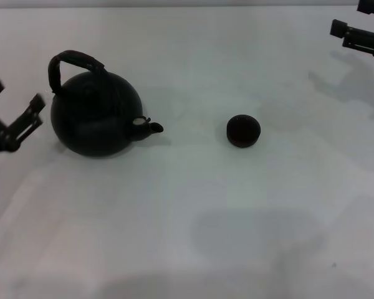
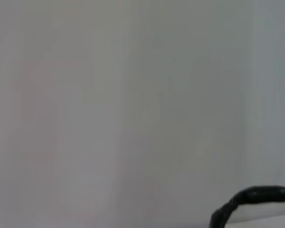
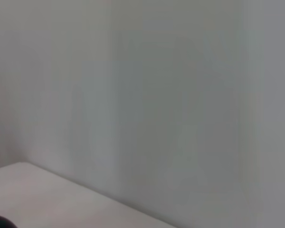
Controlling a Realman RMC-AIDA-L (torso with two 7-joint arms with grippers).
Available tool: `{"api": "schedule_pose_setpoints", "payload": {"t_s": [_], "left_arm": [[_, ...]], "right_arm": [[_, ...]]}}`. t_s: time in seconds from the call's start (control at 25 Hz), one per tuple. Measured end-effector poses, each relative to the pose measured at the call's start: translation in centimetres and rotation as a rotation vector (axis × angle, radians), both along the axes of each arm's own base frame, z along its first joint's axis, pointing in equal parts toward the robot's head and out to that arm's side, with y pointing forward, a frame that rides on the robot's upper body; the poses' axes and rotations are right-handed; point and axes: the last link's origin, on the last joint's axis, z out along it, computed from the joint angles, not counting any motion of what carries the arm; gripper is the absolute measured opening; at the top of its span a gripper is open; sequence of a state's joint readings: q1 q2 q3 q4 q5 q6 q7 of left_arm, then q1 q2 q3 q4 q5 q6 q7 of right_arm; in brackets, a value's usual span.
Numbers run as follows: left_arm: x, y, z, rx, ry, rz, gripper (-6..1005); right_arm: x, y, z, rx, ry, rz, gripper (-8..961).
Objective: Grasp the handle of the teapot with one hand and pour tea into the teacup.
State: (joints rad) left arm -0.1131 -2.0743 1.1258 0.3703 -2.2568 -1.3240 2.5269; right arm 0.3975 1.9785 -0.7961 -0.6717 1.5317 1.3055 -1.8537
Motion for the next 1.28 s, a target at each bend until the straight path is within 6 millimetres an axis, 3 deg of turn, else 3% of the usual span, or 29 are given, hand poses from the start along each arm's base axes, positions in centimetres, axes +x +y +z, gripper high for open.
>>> {"api": "schedule_pose_setpoints", "payload": {"t_s": [0.16, 0.4, 0.76, 1.04, 1.28], "left_arm": [[-1.3, -2.3, 1.3, 0.072, -0.008, 0.035, 860], [-3.6, -5.1, 4.7, 0.29, -0.007, 0.129, 859], [-6.8, -6.9, 10.1, 0.61, -0.025, 0.309, 860], [-7.6, -6.7, 11.0, 0.673, -0.035, 0.369, 859], [-7.2, -6.2, 10.4, 0.695, -0.081, 0.366, 860]], "right_arm": [[0.7, -0.6, 0.3, 0.051, 0.018, -0.014, 877], [2.5, -2.6, -0.1, 0.128, 0.106, -0.055, 877], [4.7, -6.3, -2.3, 0.298, 0.268, -0.113, 877], [6.6, -8.1, -4.8, 0.43, 0.199, -0.227, 877], [7.2, -7.7, -4.4, 0.546, 0.197, -0.301, 877]]}}
